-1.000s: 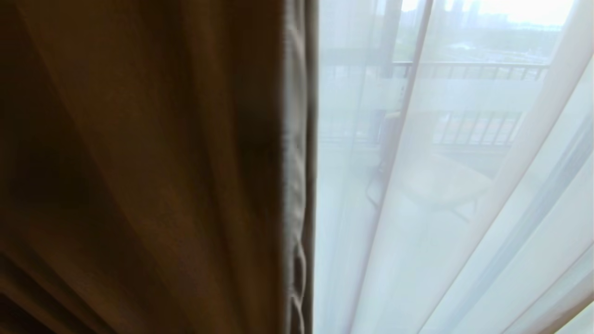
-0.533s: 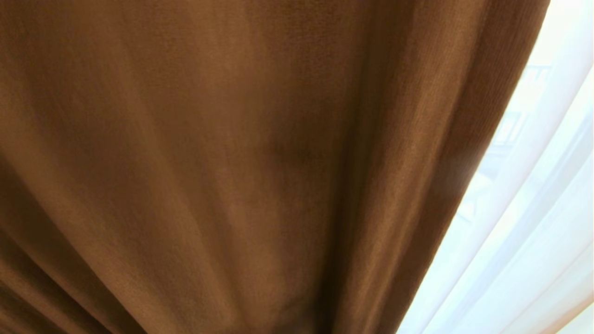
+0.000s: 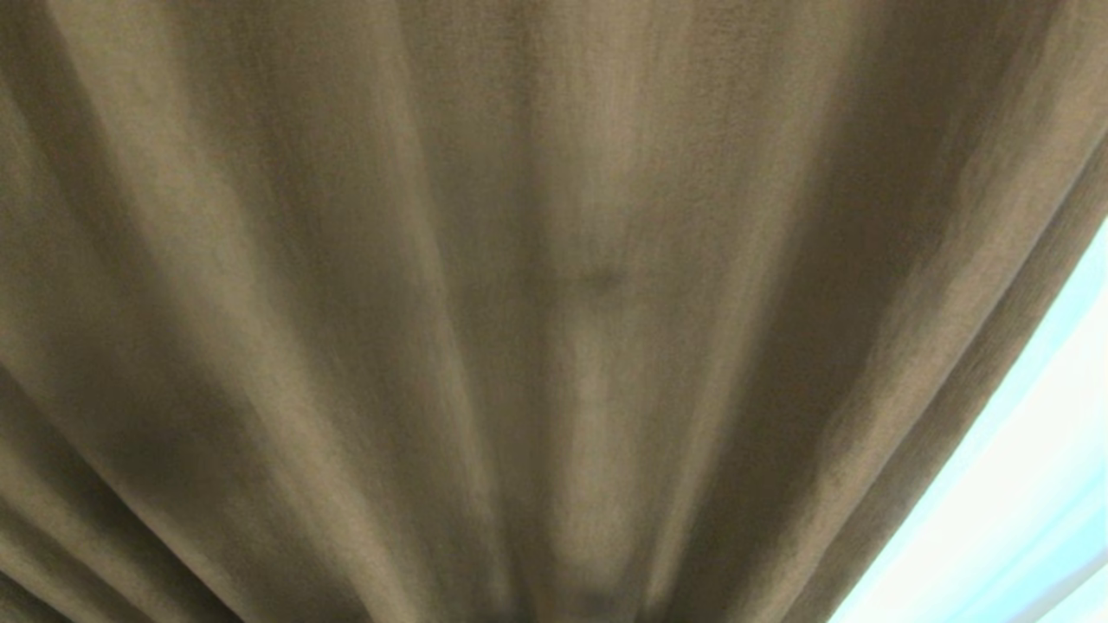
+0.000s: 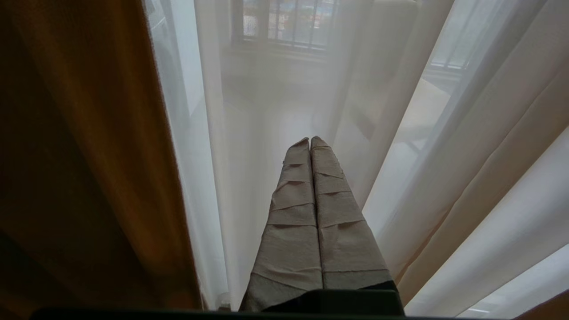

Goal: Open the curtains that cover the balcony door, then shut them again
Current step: Close the outer curtains on both sides

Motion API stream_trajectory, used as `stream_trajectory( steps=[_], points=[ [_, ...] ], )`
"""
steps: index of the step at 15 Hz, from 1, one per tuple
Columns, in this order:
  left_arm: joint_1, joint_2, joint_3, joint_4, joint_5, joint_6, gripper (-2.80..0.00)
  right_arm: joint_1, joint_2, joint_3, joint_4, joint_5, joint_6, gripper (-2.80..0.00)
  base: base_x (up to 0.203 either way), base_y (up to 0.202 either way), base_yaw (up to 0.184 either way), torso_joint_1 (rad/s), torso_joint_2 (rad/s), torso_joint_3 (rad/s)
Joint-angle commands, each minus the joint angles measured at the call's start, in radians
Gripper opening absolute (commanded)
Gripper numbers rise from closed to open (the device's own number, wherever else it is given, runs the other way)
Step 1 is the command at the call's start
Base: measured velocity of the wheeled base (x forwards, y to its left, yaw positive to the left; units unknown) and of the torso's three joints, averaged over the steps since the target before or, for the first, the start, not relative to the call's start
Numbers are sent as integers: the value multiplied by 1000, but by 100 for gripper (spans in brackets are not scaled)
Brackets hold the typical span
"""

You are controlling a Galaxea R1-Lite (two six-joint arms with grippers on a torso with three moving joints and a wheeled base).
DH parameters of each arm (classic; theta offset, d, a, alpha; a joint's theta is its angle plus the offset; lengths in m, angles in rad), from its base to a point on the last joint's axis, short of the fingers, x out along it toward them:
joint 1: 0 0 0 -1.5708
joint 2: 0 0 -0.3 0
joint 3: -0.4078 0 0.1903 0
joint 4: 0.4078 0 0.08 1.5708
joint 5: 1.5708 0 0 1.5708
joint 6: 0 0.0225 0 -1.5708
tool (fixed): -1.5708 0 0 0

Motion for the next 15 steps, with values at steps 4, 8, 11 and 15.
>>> stream_trajectory(
  steps=[4, 8, 11, 15],
  points=[
    [47, -246, 249, -3, -3, 5, -280, 0, 0, 0, 0, 0, 0, -280, 0, 0, 0, 0, 0, 0],
    [66, -269, 366, -50, -10, 14, -280, 0, 0, 0, 0, 0, -1, -280, 0, 0, 0, 0, 0, 0],
    [67, -267, 366, 3, -12, 6, -280, 0, 0, 0, 0, 0, 0, -280, 0, 0, 0, 0, 0, 0],
    [66, -279, 366, 2, -12, 6, -280, 0, 0, 0, 1, 0, -1, -280, 0, 0, 0, 0, 0, 0]
  ],
)
